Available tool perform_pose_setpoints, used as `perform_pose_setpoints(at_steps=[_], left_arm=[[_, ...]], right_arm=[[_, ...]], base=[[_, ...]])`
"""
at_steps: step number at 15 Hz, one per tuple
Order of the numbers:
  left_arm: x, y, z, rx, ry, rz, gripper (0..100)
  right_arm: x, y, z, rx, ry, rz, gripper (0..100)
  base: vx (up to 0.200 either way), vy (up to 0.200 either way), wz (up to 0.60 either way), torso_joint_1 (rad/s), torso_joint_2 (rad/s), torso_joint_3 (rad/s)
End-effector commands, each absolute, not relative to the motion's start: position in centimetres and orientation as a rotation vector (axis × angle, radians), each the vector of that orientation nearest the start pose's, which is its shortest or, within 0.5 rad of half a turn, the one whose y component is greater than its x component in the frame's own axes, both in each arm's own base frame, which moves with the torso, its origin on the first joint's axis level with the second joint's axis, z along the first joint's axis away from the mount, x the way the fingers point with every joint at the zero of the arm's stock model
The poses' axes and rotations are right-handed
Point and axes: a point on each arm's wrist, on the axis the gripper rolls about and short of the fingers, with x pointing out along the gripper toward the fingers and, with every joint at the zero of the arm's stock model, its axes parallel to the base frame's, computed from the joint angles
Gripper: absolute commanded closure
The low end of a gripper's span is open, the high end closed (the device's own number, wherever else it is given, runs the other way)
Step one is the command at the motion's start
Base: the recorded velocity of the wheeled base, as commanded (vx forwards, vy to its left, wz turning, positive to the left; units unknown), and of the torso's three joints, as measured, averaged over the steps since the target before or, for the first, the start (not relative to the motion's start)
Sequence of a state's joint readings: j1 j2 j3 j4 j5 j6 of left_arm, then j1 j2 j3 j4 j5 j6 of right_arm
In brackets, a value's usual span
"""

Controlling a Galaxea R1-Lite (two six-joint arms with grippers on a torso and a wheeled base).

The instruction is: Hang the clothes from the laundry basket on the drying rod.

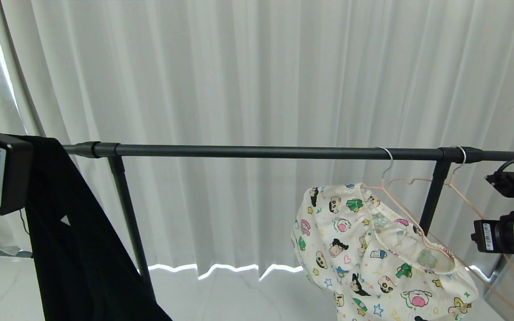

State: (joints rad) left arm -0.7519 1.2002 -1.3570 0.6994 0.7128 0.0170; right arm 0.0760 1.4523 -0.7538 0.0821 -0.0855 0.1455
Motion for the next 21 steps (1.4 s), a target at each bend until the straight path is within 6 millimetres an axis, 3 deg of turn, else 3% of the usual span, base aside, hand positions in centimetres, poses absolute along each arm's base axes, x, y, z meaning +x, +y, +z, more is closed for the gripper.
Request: perform_pose_setpoints(at_steps=[1,7,9,15,21], left_arm=[[10.8,-8.1,33.1,0.379,0.403,-0.041,100],[10.5,-7.8,33.3,0.37,0.392,-0.041,100],[10.4,-7.7,33.3,0.369,0.391,-0.041,100],[10.0,-7.3,32.5,0.392,0.402,-0.008,100],[10.2,-7.4,32.4,0.386,0.392,-0.007,100]], right_arm=[[21.4,1.5,17.8,0.077,0.744,-0.062,100],[18.3,1.2,20.7,0.091,0.61,-0.05,100],[15.7,1.0,21.2,0.085,0.61,-0.045,100],[9.4,0.6,19.7,0.027,0.544,-0.018,100],[7.1,0.6,18.7,-0.088,0.499,0.088,100]], base=[[0.0,0.0,0.0,0.0,0.0,0.0],[0.0,0.0,0.0,0.0,0.0,0.0],[0.0,0.0,0.0,0.0,0.0,0.0],[-0.033,0.0,0.0,0.0,0.0,0.0],[-0.2,0.0,0.0,0.001,0.0,0.003]])
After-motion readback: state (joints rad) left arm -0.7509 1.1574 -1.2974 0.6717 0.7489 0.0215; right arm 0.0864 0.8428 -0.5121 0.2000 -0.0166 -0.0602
